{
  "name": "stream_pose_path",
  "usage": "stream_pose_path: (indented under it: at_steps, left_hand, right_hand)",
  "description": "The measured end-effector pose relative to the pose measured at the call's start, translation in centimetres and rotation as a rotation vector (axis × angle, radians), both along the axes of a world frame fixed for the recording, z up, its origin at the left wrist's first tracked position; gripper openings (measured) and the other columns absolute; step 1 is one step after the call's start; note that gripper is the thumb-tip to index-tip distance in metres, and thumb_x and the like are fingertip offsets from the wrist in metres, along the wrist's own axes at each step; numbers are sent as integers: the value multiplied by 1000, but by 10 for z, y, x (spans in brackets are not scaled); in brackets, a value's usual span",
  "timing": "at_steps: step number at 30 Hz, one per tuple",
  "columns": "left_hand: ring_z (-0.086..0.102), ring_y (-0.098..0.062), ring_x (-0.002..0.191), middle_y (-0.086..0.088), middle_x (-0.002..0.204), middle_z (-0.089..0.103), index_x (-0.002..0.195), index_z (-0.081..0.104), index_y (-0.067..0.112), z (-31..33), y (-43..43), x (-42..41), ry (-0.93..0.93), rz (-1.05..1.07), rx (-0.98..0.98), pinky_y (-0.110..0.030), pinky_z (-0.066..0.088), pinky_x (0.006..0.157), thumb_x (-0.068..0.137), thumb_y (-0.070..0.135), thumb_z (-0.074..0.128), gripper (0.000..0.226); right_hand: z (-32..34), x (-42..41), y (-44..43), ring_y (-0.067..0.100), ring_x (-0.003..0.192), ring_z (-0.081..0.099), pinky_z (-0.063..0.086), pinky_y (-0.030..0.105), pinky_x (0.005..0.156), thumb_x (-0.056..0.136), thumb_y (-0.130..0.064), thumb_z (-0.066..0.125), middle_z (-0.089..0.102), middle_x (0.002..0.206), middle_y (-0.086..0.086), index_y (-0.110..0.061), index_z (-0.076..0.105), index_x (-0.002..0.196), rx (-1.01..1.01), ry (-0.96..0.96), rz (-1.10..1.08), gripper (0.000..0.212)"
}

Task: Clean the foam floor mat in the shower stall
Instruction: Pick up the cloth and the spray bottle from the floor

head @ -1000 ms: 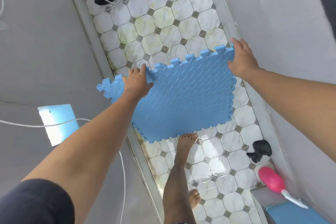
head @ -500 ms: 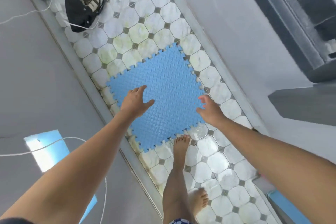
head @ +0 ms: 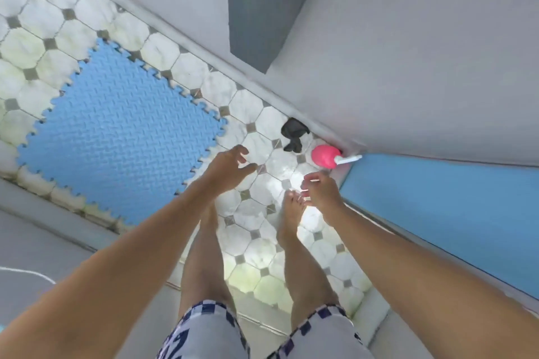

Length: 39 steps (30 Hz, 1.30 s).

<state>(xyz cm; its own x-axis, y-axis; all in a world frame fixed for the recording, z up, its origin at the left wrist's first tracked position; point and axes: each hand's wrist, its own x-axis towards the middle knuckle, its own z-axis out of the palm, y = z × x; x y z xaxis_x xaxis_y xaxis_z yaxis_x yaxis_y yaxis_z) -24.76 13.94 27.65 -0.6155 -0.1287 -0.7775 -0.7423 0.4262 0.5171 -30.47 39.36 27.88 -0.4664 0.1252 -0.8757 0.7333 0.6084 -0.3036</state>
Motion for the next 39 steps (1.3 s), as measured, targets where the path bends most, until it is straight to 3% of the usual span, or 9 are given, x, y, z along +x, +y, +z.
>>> stream_pose_path:
  at_steps: [4,8,15,18,19,22,29,34,39]
  left_hand:
    - [67,-18,89,0,107,71,120,65,18,-34,74,-39,-48,178,61,-28,50,73,93,41,71,36]
    - [72,-33,106,-10,111,77,92,64,25,-107,126,-64,-83,316,131,-38,56,83,90,43,75,21]
    - [69,-33,100,-10,105,73,97,68,9,-280,162,-113,-131,190,8,-36,58,85,90,42,68,34]
    - [43,-17,79,-6,74,55,80,55,4,-344,176,-135,-157,209,-37,-30,45,59,93,40,63,39]
    - [60,-31,121,-7,78,58,90,58,3,-358,183,-142,-170,229,-30,-31,50,66,93,45,64,43]
    - [65,-28,99,-2,87,61,113,58,13,-393,207,-154,-236,243,-14,-38,57,95,84,61,70,57]
    - [69,-28,89,-5,86,69,95,69,9,-384,221,-156,-195,380,46,-33,52,72,79,37,65,32]
    - [64,-21,57,-11,74,68,110,63,6,-263,183,-121,-59,329,262,-27,47,51,86,17,66,27]
    - [54,-14,50,-8,67,58,98,55,7,-98,147,-67,49,244,310,-24,41,49,90,13,78,25]
  right_hand:
    - [-7,-9,64,20,66,63,49,29,55,90,-14,63,67,84,8,-14,64,98,20,18,-84,9]
    - [-66,-33,104,19,71,63,57,35,63,90,-27,64,67,92,12,-15,62,105,71,109,-195,19]
    - [-203,-75,120,9,70,56,60,34,63,81,-47,75,59,120,3,-17,41,141,180,203,-444,76]
    - [-262,-71,131,19,89,66,56,35,78,99,-49,50,58,131,4,-17,34,148,99,227,-393,61]
    - [-303,-41,138,22,102,65,53,37,87,104,-45,40,61,129,3,-18,40,142,31,152,-310,47]
    - [-425,72,145,29,98,57,48,42,79,87,-7,64,60,110,1,-21,50,114,332,377,65,33]
    - [-476,96,162,31,99,53,44,44,80,85,-6,56,56,109,4,-19,52,115,244,445,220,33]
    - [-225,-47,135,46,116,55,35,45,87,98,-3,55,59,122,27,-5,48,136,281,446,-69,39]
    - [-96,-20,129,25,97,67,46,27,78,89,-36,69,72,104,7,-14,71,115,259,417,59,35]
